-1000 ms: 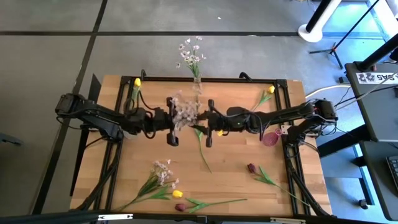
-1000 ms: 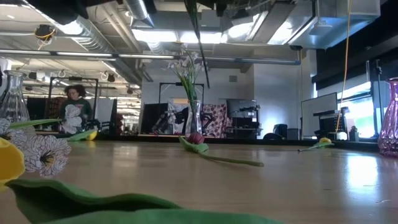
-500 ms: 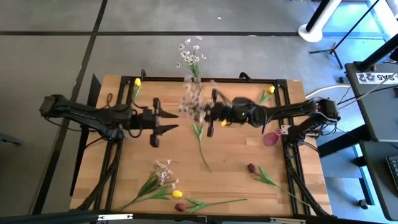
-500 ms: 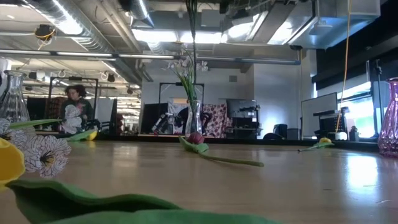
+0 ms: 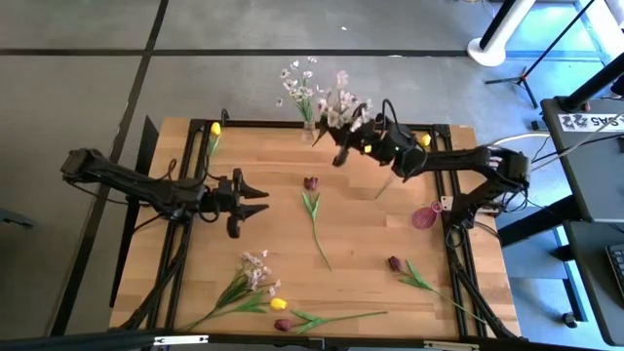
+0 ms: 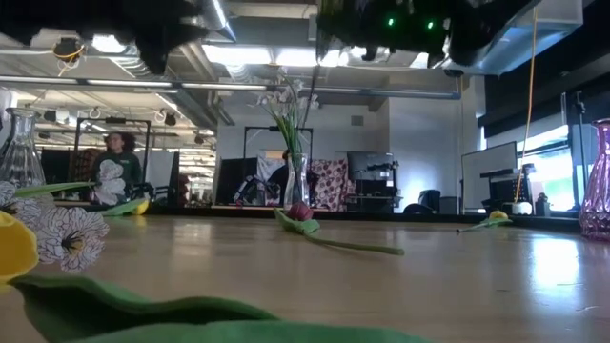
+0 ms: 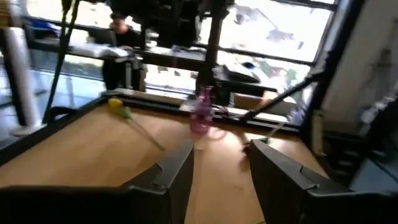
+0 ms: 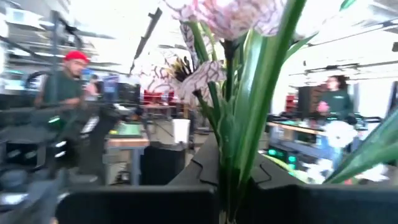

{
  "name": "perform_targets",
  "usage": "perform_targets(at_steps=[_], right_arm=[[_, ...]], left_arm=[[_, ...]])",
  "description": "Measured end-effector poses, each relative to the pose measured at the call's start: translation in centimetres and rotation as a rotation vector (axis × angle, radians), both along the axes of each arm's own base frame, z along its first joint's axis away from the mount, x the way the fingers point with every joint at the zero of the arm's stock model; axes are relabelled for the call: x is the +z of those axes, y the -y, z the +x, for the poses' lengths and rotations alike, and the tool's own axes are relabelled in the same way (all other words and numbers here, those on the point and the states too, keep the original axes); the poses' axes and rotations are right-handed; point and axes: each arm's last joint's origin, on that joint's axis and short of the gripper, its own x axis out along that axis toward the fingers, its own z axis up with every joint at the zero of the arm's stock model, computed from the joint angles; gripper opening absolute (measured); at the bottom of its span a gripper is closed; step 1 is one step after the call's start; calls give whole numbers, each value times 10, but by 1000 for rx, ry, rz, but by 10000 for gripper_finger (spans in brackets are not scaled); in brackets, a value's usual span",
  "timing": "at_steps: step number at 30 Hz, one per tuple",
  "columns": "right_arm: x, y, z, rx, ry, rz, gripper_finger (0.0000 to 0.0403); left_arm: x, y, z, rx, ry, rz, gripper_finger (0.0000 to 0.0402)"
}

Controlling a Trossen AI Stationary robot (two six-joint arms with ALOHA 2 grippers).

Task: Sort flowers into vase by color
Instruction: Put the top white flower into the top transparent vase

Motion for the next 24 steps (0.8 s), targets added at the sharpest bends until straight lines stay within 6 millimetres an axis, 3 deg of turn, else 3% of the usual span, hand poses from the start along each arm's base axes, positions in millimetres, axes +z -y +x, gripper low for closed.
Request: perform_targets(at_steps=[8,12,18,24], right_arm=[[-20,43,-3,-111,12,-6,11],[-11,59,-1,-145,71,-39,5],[-9,89,23,-172,17,-23,12],[-32,100,38,-159,-85,10,7]], left_arm=[[-25,-10,0,74,25,-37,149],[-31,-13,5,103,-7,-34,149],[-35,-19,10,140,-16,-22,149],[-36,-20,11,144,-23,-24,149]])
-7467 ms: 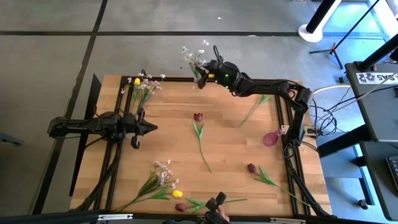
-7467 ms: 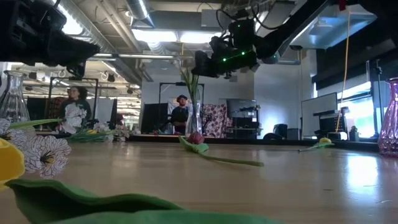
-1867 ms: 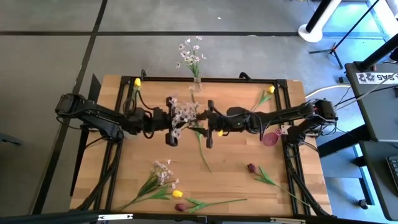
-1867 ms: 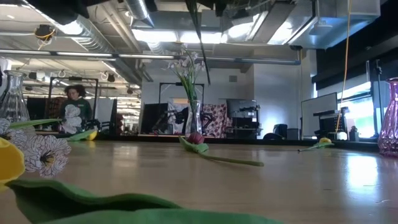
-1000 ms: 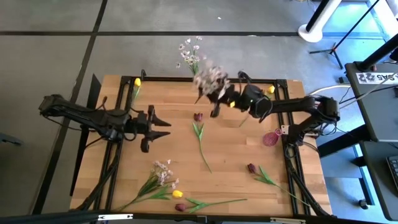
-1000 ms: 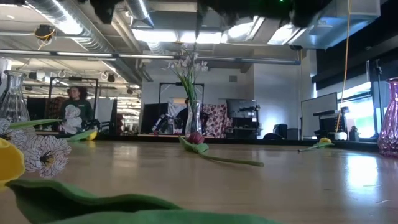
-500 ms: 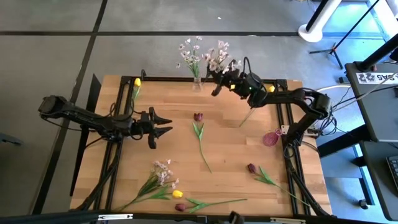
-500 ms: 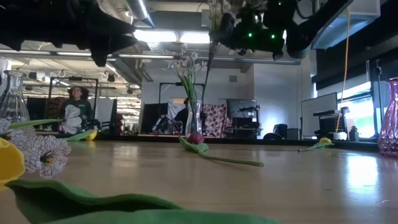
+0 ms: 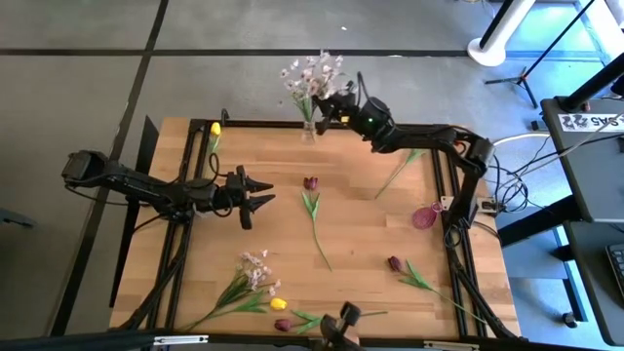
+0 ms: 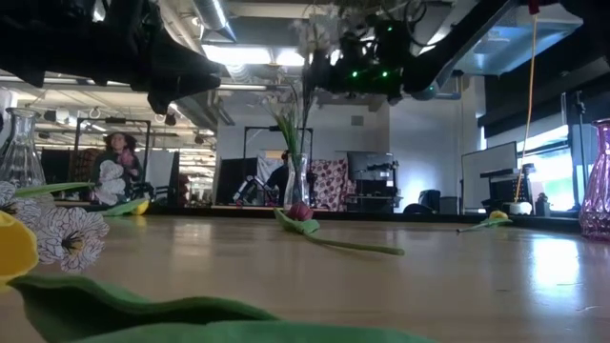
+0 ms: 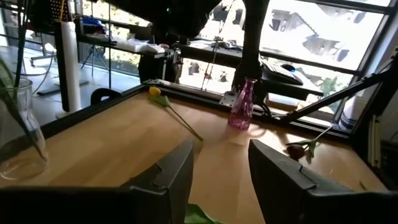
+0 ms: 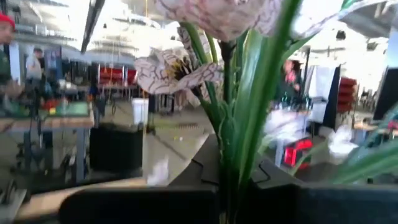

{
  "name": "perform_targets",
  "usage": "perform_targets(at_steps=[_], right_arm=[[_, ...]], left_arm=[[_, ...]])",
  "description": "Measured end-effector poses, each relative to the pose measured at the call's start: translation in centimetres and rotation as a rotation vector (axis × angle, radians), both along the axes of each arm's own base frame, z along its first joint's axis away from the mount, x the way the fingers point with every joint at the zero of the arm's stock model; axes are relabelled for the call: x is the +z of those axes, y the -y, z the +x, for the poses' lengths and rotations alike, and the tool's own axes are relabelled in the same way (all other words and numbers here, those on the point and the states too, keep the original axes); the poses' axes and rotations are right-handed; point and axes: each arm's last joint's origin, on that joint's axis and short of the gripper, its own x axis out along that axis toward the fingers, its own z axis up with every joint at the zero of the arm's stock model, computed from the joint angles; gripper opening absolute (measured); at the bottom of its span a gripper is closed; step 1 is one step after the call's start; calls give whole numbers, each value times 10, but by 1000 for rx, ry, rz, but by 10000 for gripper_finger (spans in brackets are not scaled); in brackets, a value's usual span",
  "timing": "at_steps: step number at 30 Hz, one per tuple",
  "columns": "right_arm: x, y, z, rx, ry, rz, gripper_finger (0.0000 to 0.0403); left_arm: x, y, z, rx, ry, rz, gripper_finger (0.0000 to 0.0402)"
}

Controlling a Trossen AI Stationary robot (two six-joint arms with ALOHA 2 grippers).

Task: Sort flowers into vase by color
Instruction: Put the top white flower into the top transparent vase

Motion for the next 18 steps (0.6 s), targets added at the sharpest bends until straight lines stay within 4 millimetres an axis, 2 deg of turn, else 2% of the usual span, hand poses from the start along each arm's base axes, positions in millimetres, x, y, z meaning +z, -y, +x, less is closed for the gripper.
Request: perform_targets(at_steps=[10,18], right_arm=[[-18,5,3,-40,-80,94,29],[4,2,-2,-35,30,13,10]], left_arm=[[2,-1,0,5,19,13,149],[3,-5,0,30,18,25,149]])
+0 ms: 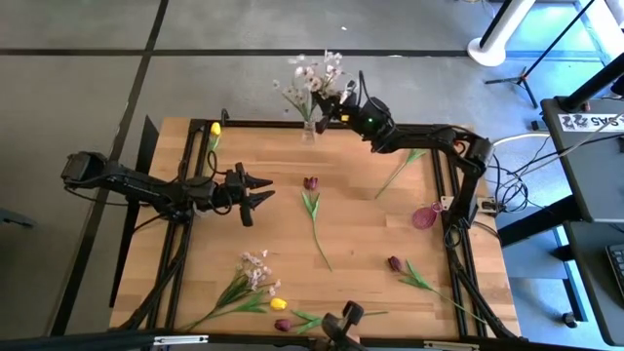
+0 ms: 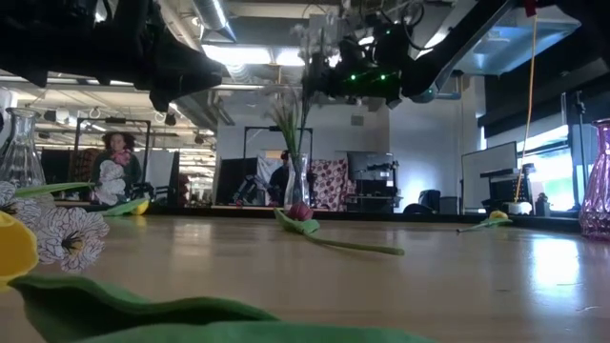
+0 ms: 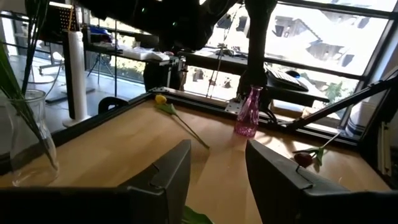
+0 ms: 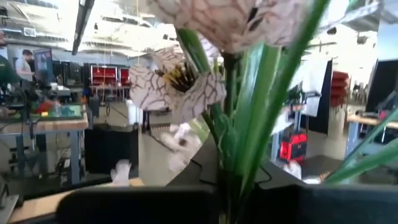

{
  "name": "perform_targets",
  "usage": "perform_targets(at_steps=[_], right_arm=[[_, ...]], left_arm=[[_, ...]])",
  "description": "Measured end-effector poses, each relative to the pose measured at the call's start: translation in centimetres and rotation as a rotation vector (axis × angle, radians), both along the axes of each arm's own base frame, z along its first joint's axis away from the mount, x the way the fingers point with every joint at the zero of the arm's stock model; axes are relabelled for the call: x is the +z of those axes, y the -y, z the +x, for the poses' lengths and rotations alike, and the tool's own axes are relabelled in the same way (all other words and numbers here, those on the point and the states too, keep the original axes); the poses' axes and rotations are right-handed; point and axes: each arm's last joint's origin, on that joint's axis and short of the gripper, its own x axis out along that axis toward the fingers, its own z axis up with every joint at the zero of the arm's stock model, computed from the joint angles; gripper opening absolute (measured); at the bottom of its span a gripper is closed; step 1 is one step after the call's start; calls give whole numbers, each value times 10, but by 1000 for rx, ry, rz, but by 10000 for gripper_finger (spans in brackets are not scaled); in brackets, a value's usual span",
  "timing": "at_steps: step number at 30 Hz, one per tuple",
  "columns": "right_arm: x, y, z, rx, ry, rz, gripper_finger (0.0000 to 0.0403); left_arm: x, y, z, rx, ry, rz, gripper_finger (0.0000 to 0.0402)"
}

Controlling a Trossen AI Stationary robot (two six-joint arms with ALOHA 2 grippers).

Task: Sort flowers into vase by color
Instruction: Put the top white flower into the top transparent vase

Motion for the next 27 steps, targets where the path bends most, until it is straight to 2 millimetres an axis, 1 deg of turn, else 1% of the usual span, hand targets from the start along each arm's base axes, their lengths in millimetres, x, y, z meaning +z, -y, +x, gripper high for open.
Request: perform_targets(at_steps=[3,7,10,17,19,23,27], right_arm=[[7,-1,-3,-10,12,-16,10],[9,-2,-3,-19,3,-34,18],[13,-3,-5,-20,14,-42,16],[12,-2,-5,-19,-6,-30,14],[15,-3,-5,-19,-2,-33,16],[29,-2,-3,-8,-10,-26,17],[33,1,3,-4,-81,16,18]], left_arm=[[0,0,0,-1,0,-1,149],[0,0,0,-1,1,-7,149],[0,0,0,-1,6,-20,149],[0,0,0,-1,6,-22,149],[0,0,0,0,6,-22,149],[0,-1,0,22,6,-21,149],[0,-2,0,37,6,-21,149]])
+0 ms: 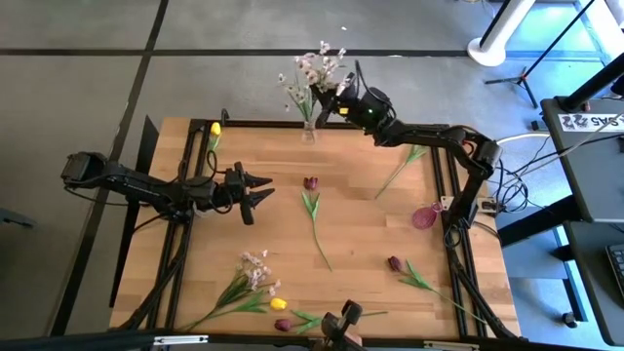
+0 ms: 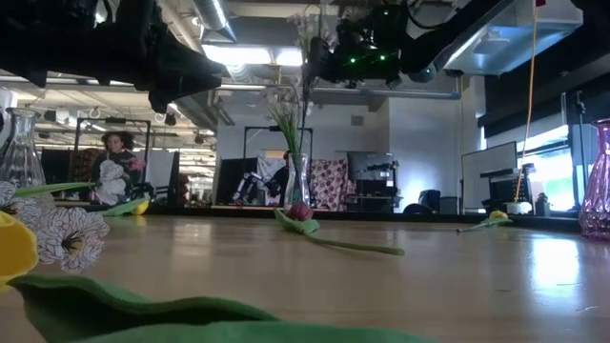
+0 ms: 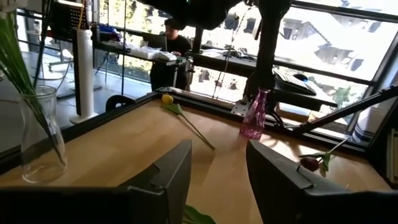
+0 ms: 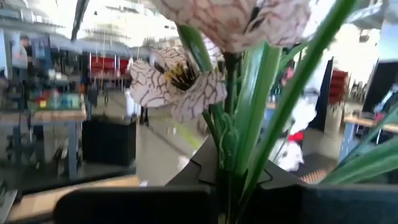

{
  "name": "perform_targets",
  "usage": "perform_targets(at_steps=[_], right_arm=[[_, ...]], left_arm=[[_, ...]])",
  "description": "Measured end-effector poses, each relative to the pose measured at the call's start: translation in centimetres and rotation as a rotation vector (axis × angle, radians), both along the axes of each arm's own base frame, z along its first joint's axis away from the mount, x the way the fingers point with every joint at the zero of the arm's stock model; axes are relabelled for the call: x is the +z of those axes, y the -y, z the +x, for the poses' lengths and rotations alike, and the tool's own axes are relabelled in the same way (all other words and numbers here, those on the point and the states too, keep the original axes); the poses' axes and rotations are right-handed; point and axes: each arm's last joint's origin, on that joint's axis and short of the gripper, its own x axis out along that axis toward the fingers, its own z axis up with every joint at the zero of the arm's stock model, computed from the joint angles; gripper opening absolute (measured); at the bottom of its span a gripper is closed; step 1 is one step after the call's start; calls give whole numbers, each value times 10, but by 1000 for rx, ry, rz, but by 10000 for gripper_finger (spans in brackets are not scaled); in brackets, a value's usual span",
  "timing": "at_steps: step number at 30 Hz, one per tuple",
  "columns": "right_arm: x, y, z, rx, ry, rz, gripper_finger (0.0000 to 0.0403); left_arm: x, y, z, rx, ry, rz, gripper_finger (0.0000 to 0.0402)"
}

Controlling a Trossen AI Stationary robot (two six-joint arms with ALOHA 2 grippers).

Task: Sort flowers into vase by color
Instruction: Put the top white flower into the top transparent vase

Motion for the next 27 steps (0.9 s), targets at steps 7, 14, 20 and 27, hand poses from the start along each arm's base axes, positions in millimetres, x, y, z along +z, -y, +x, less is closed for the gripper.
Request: perform_targets(at_steps=[7,14,20,27], right_arm=[[2,2,4,1,-84,52,18],[-22,7,12,-7,-148,138,19],[-54,13,19,-37,-210,264,20],[-49,9,14,-17,-271,307,113]], left_arm=[[0,0,0,2,-1,3,149],[0,0,0,2,-1,3,149],[0,0,0,2,10,-28,149],[4,0,2,2,24,-31,149]])
